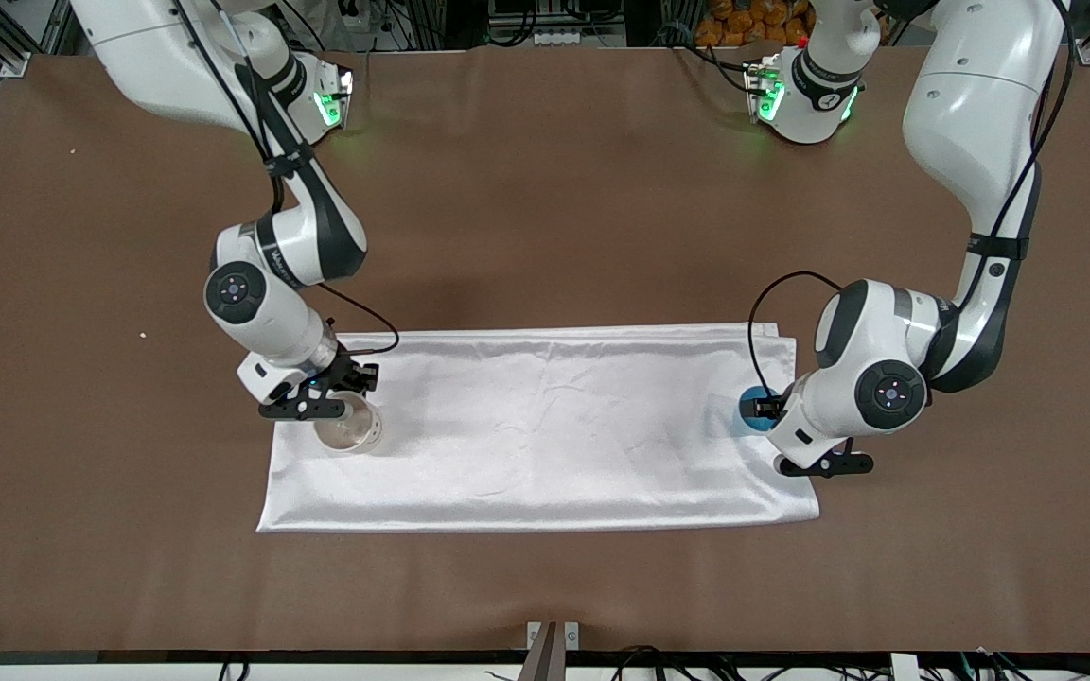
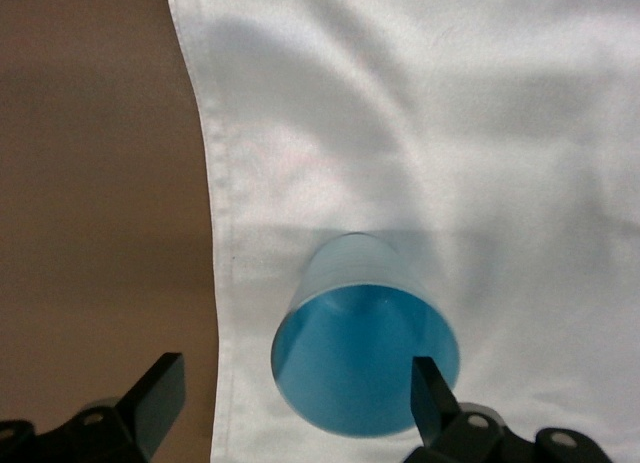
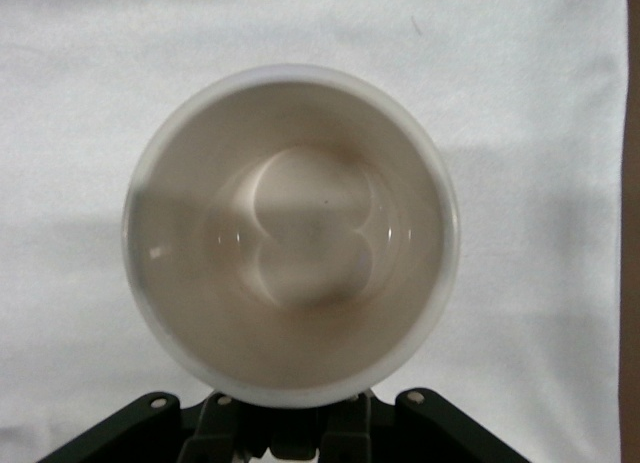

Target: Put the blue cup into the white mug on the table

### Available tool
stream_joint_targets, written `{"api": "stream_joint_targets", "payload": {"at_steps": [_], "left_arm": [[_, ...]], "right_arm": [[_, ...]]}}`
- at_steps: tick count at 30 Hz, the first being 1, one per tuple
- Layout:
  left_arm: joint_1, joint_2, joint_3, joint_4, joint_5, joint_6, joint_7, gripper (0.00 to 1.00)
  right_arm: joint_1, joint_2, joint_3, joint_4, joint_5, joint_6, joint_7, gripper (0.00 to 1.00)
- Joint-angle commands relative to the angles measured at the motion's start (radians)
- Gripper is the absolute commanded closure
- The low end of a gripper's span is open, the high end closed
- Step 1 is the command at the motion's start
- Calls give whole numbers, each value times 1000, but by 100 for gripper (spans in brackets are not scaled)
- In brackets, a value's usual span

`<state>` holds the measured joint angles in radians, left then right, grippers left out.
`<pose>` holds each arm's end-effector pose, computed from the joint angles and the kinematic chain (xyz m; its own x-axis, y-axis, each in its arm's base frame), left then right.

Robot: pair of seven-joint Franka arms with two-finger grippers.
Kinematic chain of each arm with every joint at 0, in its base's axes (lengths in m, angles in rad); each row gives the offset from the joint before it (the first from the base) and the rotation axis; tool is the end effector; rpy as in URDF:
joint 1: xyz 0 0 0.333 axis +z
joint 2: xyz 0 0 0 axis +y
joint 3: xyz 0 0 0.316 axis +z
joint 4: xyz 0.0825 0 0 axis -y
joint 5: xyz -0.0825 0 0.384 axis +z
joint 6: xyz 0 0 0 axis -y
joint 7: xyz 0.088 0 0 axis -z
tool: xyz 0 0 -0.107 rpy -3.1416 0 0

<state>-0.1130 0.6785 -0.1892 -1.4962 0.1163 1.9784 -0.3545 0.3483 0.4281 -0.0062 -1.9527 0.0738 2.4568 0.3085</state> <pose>0.6681 -0.1796 0.2610 0.9836 0.0298 -0.1782 0.0225 -0.9988 -0.0427 0.5903 0.2103 0.2650 0.9981 -0.0230 0.0564 -0.0191 -0.9975 -0.0686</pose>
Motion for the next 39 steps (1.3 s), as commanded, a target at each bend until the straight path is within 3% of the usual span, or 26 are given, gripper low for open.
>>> {"api": "stream_joint_targets", "payload": {"at_steps": [1,12,33,39], "left_arm": [[-5,-8,1,-38,16,13,-29,0],[7,1,-1,-38,16,13,-11,2],[6,9,-1,-33,22,13,-9,71],[-1,7,1,-32,22,11,-12,90]], "right_arm": [[55,-92,-3,-113,18,10,72,100],[221,-129,-3,-158,18,25,308,100],[451,-166,-5,-235,20,102,567,100],[508,-160,-6,-276,18,183,620,100]]}}
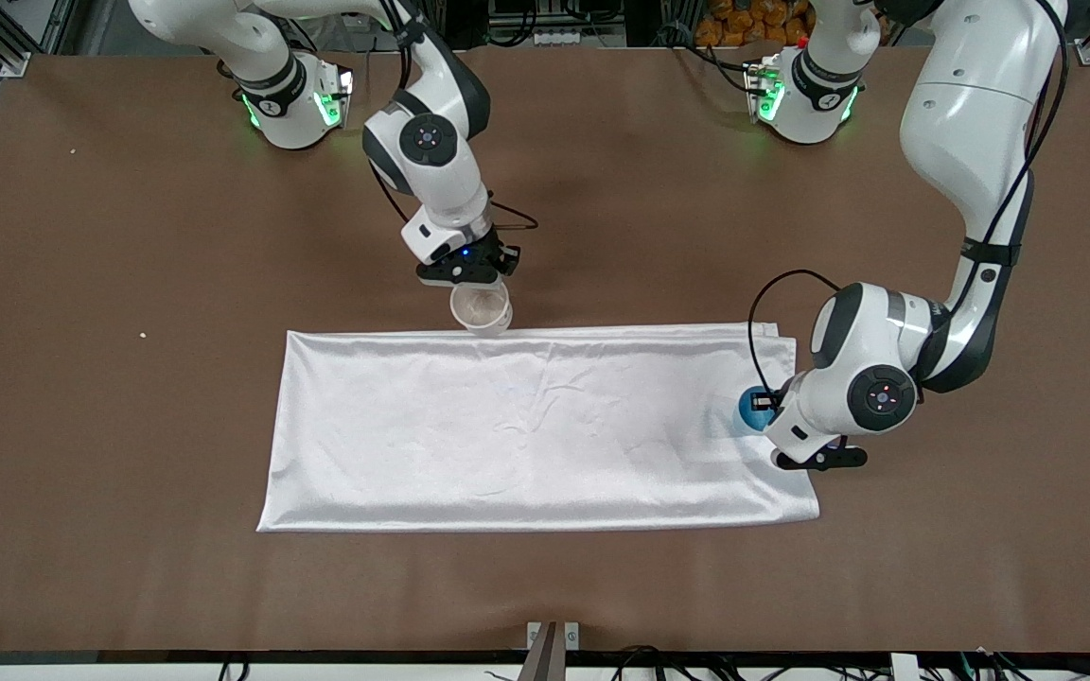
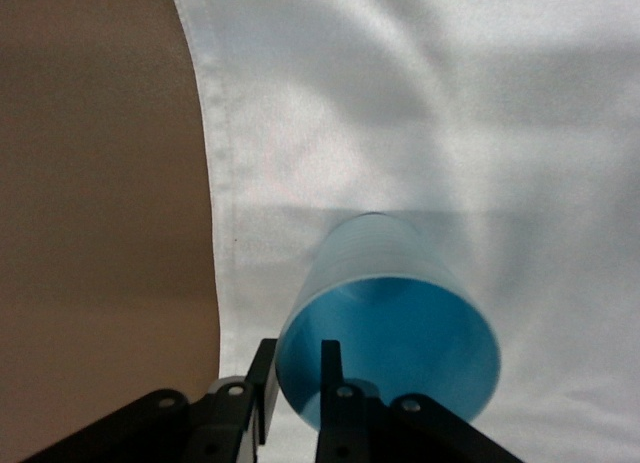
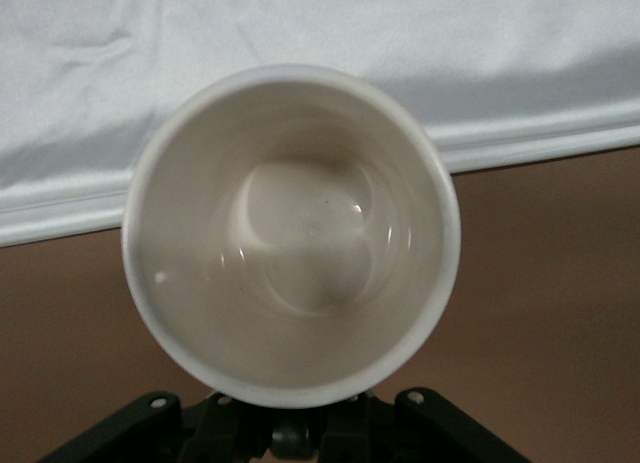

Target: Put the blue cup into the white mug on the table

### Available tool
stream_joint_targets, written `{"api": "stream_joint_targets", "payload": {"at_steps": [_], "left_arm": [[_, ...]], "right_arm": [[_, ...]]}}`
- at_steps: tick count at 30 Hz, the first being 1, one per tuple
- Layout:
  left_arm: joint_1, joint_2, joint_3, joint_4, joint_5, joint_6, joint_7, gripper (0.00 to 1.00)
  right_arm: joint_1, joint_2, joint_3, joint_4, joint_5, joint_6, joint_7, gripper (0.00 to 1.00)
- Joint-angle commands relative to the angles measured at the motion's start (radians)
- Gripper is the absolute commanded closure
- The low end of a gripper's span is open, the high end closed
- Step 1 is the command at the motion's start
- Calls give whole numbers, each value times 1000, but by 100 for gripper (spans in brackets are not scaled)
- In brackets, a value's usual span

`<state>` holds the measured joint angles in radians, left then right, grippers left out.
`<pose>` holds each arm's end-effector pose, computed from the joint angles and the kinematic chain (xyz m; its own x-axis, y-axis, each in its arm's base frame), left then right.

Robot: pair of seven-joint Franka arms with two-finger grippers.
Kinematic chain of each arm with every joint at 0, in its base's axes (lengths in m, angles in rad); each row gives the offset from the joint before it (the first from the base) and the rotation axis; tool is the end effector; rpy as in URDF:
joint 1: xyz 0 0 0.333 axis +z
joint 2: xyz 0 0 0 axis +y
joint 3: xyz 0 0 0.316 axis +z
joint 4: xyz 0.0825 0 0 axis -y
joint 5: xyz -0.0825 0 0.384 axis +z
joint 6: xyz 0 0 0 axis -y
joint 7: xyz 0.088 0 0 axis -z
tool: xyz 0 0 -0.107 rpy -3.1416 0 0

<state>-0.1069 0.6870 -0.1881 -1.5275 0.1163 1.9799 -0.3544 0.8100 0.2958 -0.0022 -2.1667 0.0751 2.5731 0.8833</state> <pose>0.6600 -0.1743 0.2421 0.9762 0.0347 -0.2141 0.0240 -0.9983 -0.0525 0.3987 0.4152 0.2676 0.9899 -0.1378 0.0332 -0.1332 -0.9845 -0.1137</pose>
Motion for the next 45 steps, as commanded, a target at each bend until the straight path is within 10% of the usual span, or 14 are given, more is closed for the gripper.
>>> {"api": "stream_joint_targets", "payload": {"at_steps": [1,21,22,25,27,45], "left_arm": [[-8,-1,-1,0,20,10,-12,96],[-10,-11,-1,18,20,-3,-14,100],[-10,-14,-2,21,19,-4,-15,100],[-10,-23,-2,36,16,-24,-15,100],[-10,-23,-4,40,16,-44,-15,100],[-13,-70,-54,133,5,-199,-26,100]], "right_arm": [[57,-27,-10,-68,17,81,52,100],[169,69,-15,-70,9,197,178,100],[169,72,-15,-70,9,197,180,92],[161,75,-16,-67,9,197,187,24],[160,77,-18,-64,9,197,201,3],[132,85,-76,28,3,76,235,0]]}}
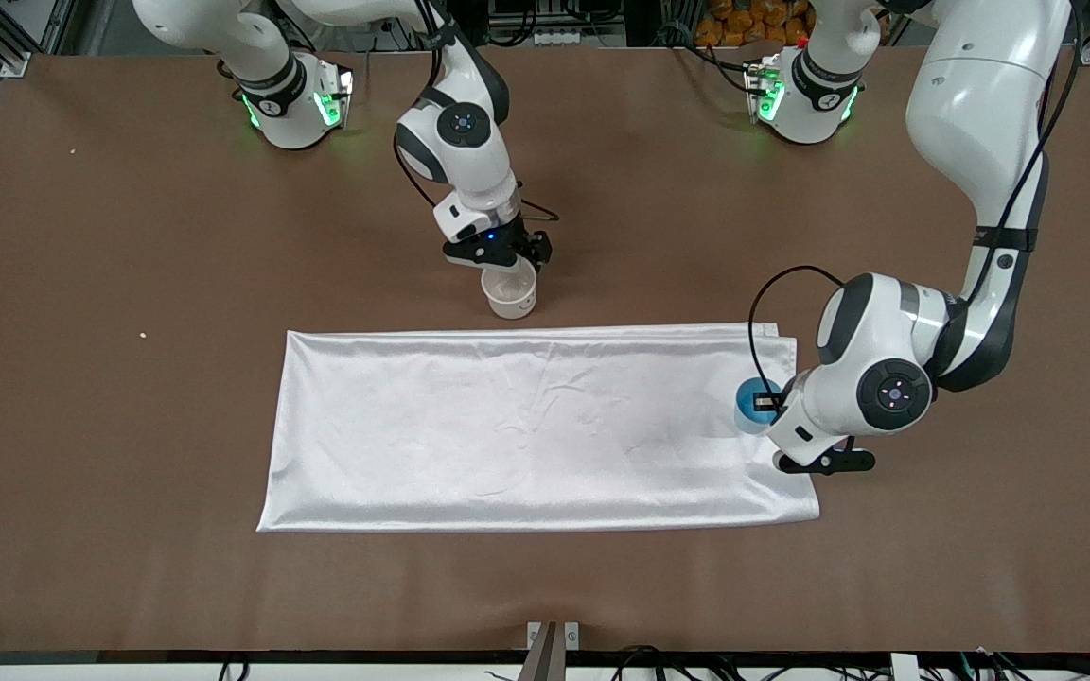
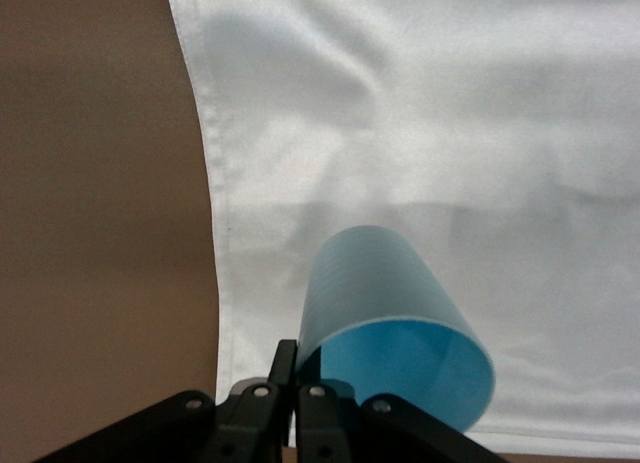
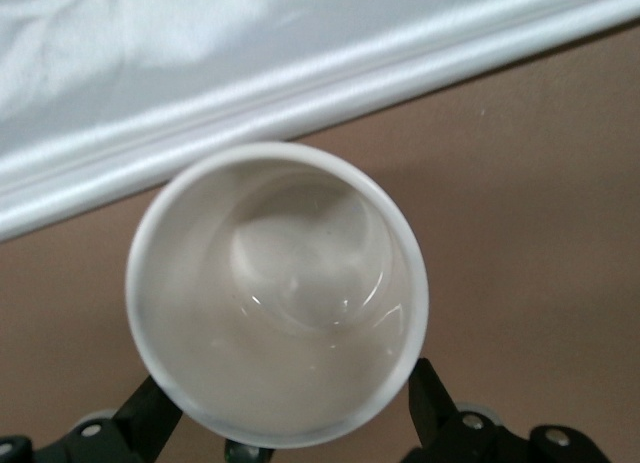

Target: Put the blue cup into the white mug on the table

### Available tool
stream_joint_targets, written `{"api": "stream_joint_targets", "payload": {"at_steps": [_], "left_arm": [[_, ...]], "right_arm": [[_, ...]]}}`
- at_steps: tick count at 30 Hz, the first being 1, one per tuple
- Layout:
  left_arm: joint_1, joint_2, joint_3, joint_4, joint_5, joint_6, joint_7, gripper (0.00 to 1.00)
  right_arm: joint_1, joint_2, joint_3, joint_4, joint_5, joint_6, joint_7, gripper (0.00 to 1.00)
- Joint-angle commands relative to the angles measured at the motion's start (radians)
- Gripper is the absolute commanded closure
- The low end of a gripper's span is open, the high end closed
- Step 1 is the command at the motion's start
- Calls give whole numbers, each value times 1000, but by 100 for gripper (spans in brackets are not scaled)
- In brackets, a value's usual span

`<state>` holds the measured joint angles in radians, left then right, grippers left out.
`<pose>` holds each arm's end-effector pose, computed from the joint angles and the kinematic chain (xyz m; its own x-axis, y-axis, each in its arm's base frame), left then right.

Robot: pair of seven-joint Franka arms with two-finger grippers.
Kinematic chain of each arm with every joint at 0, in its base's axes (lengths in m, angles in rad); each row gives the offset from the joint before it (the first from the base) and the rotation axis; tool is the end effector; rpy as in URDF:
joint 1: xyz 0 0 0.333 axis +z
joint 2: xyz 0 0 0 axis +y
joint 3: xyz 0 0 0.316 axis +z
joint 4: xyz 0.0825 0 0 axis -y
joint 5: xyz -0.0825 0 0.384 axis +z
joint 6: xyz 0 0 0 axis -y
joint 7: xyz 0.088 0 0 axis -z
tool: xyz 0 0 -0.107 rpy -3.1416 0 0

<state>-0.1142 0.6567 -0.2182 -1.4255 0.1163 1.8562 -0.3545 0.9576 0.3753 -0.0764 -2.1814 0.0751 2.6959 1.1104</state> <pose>0.6686 -0.1931 0.3005 0.9785 0.0120 -0.2058 0.0030 -0.9990 -0.0439 0.3679 0.4424 0.2290 0.9568 -0.2863 0.0501 -0.2778 -0.9516 -0.1316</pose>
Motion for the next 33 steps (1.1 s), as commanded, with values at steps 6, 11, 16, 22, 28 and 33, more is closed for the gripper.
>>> {"api": "stream_joint_targets", "payload": {"at_steps": [6,11,16,22,28,33], "left_arm": [[-5,-80,-41,34,-17,-107,-27,100],[-7,-103,-49,36,-20,-117,-29,100],[-41,-117,-55,42,-20,-118,-89,100],[-85,-123,-56,56,-20,-137,-144,100],[-93,-160,-66,63,-53,-156,-162,100],[-94,-195,-73,63,-72,-169,-162,100]], "right_arm": [[-11,5,-2,45,3,-50,8,0],[-10,-6,0,63,3,-97,8,0],[-10,-52,0,138,5,-273,17,0],[-19,-98,-2,248,11,-487,22,0],[-86,-104,-13,337,9,-594,-4,0],[-186,-108,-14,373,6,-636,-131,0]]}}
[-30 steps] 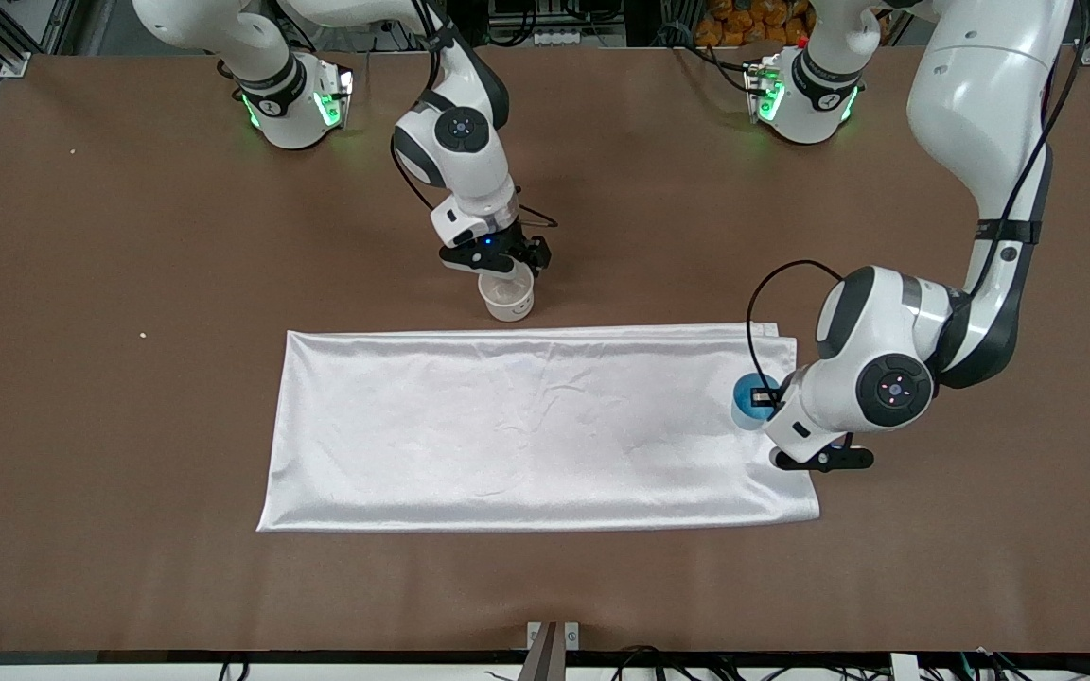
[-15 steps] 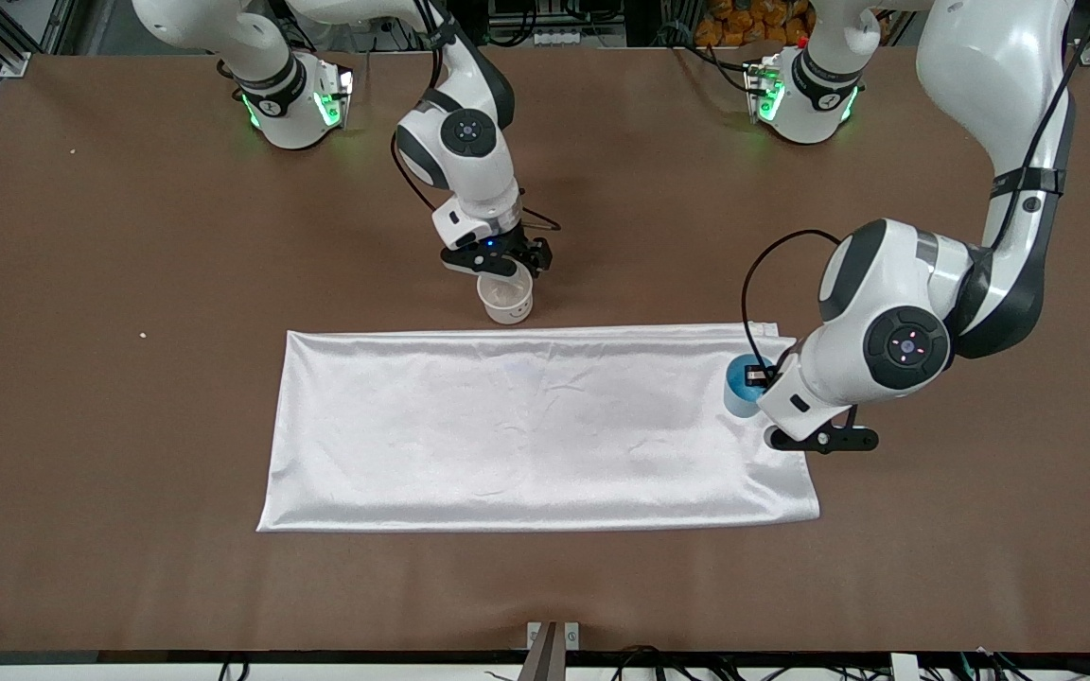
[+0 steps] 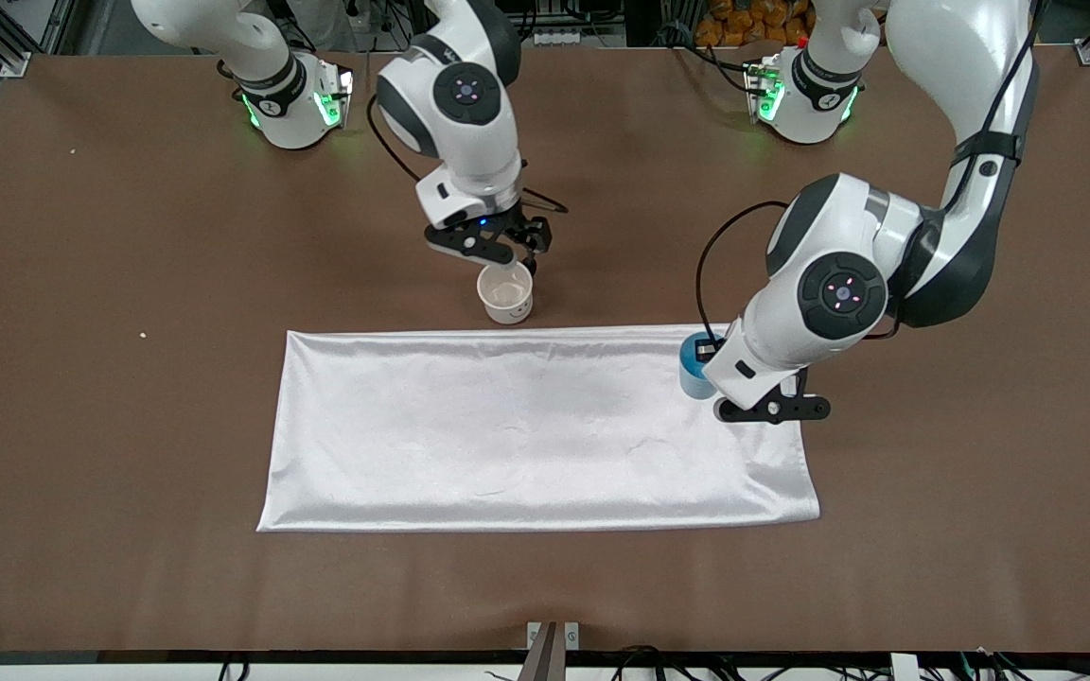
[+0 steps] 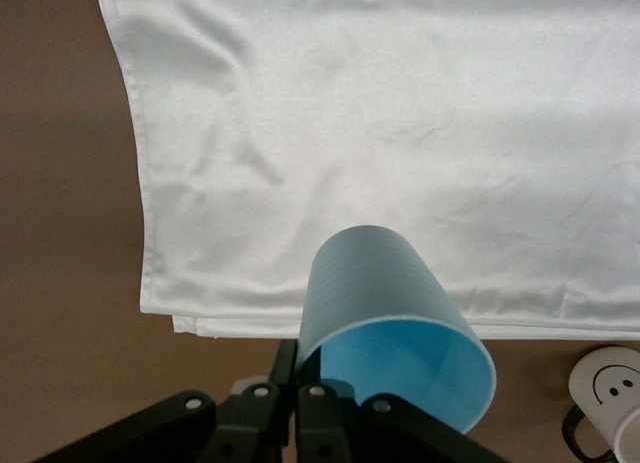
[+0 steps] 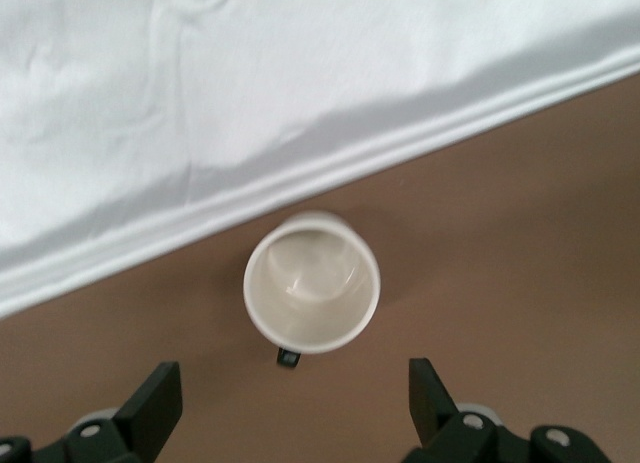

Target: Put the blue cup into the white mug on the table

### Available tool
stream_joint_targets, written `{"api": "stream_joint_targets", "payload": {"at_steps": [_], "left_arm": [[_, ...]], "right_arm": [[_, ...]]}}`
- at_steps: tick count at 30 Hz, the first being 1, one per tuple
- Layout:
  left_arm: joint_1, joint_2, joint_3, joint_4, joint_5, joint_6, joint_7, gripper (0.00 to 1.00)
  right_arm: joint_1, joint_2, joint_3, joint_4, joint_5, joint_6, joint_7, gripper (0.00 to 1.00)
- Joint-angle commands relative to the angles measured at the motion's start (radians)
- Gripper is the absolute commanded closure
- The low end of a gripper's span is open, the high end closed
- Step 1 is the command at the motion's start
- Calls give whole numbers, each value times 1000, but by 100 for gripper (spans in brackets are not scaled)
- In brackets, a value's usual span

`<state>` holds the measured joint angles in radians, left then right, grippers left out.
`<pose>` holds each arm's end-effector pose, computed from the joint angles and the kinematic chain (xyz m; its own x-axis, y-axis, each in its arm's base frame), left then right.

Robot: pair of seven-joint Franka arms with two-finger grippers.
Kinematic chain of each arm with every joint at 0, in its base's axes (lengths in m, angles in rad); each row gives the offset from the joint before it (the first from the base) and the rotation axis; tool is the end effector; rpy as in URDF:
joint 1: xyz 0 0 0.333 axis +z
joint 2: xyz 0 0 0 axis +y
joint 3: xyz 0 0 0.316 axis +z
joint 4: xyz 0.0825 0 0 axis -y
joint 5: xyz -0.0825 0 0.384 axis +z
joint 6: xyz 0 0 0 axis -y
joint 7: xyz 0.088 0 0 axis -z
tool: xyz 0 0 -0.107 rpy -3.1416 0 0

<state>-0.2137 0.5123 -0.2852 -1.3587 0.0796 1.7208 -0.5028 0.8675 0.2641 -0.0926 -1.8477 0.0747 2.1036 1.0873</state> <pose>0.6240 -0.2896 0.4246 0.9895 0.0131 -0.1437 0.0120 -0.9999 -0.0084 0.4389 0.4392 0.3824 0.9396 -0.3400 -0.0388 -0.3407 -0.9401 -0.0120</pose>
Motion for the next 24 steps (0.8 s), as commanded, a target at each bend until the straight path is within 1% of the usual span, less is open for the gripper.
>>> {"api": "stream_joint_targets", "payload": {"at_steps": [1,8,20,24], "left_arm": [[7,-54,-11,-3,-40,-36,-14,100],[7,-81,-61,-3,-44,-55,-51,100],[5,-81,-135,-3,-43,-64,-138,100],[5,-80,-160,-3,-43,-64,-166,100]], "right_arm": [[-120,1,2,44,7,-48,-134,0],[-295,-34,2,47,7,-77,-346,0],[-564,-106,1,35,4,-168,-742,0],[-639,-140,1,-1,-1,-169,-880,0]]}}
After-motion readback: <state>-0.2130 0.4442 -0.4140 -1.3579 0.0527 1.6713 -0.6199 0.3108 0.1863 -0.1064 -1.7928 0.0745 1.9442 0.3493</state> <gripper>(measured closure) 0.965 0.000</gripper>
